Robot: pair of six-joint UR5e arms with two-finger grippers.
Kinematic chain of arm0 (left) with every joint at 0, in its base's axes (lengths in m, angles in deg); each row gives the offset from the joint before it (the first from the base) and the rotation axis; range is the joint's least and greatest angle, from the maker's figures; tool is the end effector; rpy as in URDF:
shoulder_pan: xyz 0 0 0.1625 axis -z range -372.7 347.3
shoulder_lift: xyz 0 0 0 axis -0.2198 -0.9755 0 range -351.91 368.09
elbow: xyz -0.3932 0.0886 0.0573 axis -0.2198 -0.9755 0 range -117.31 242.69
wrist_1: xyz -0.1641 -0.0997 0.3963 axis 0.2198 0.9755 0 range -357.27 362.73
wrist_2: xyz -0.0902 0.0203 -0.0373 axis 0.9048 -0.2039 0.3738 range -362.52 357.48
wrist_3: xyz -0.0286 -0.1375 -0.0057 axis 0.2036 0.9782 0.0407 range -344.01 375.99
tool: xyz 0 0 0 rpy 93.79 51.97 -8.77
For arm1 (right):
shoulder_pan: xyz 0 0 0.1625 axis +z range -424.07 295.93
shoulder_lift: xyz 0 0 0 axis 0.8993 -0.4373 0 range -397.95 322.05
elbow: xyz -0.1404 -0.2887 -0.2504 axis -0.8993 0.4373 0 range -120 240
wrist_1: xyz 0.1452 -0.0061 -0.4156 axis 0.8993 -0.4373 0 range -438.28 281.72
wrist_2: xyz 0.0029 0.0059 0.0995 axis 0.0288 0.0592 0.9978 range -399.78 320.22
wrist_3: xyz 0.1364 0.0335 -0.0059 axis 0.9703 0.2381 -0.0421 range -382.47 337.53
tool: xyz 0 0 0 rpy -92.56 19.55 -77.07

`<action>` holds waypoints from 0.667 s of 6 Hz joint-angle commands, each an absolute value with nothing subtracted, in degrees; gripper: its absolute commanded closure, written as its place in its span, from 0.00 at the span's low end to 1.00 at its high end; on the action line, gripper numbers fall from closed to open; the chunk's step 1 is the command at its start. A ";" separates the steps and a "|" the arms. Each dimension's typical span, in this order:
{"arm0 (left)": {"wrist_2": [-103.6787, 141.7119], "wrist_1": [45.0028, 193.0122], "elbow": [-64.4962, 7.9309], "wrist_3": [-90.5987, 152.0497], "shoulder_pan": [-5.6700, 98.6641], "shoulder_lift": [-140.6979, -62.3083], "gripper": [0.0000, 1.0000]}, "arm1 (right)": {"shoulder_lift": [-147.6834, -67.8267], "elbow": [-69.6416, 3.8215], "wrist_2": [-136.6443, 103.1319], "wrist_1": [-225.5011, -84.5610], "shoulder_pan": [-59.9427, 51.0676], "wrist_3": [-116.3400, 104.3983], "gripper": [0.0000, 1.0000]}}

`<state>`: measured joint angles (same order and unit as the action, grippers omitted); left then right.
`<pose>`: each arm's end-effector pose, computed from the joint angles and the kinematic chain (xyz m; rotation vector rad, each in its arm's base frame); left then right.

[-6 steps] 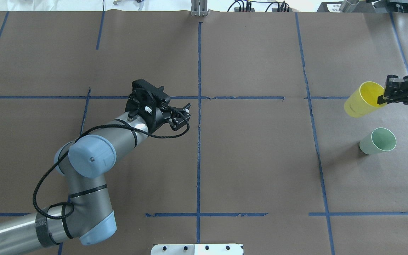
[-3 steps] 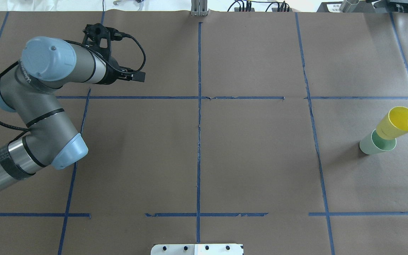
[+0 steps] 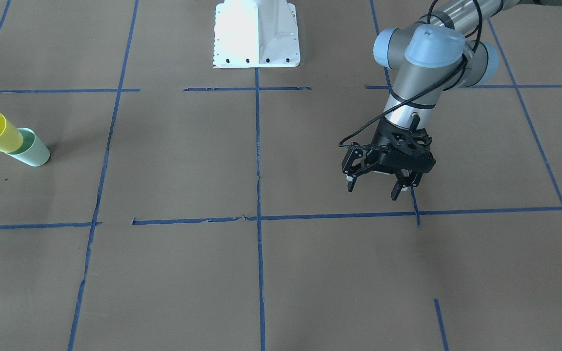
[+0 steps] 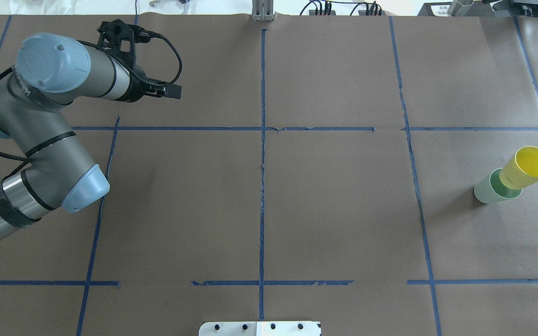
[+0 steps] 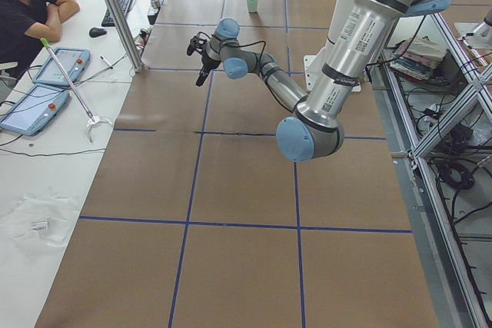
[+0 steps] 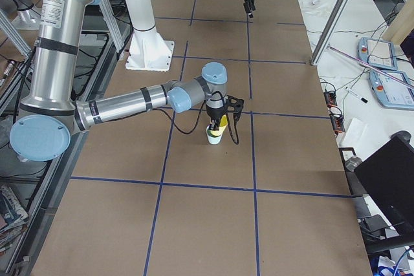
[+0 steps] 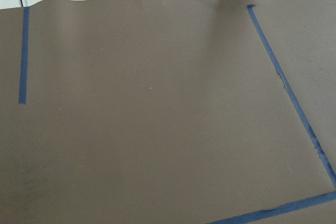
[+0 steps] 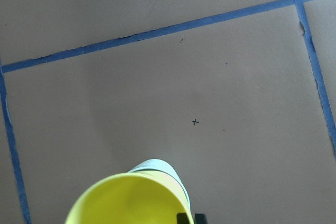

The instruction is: Transfer and stack yellow cup on green cup

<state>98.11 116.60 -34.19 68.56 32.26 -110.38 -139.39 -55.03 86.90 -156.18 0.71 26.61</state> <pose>0.4238 -0.5750 0.2626 0.5517 0.8861 -0.0232 -0.1540 -0.4425 0.5213 -0.0351 -0.7644 0.2525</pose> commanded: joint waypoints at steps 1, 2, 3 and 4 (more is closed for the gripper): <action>98.64 115.33 -34.17 68.55 32.91 -110.39 0.01 | -139.72 -54.88 88.10 -156.24 0.71 26.05 1.00; 100.99 112.88 -34.26 68.55 34.13 -110.39 0.01 | -140.25 -54.96 88.36 -156.16 0.45 26.04 1.00; 102.15 112.77 -34.26 68.38 35.45 -110.21 0.01 | -140.17 -54.88 88.37 -156.16 0.27 25.96 1.00; 102.25 112.59 -34.17 68.12 36.60 -109.77 0.01 | -140.08 -54.79 88.37 -156.16 -0.26 26.04 0.93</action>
<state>101.74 112.91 -34.23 68.34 35.41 -110.11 -140.11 -54.86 88.33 -156.16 0.16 26.01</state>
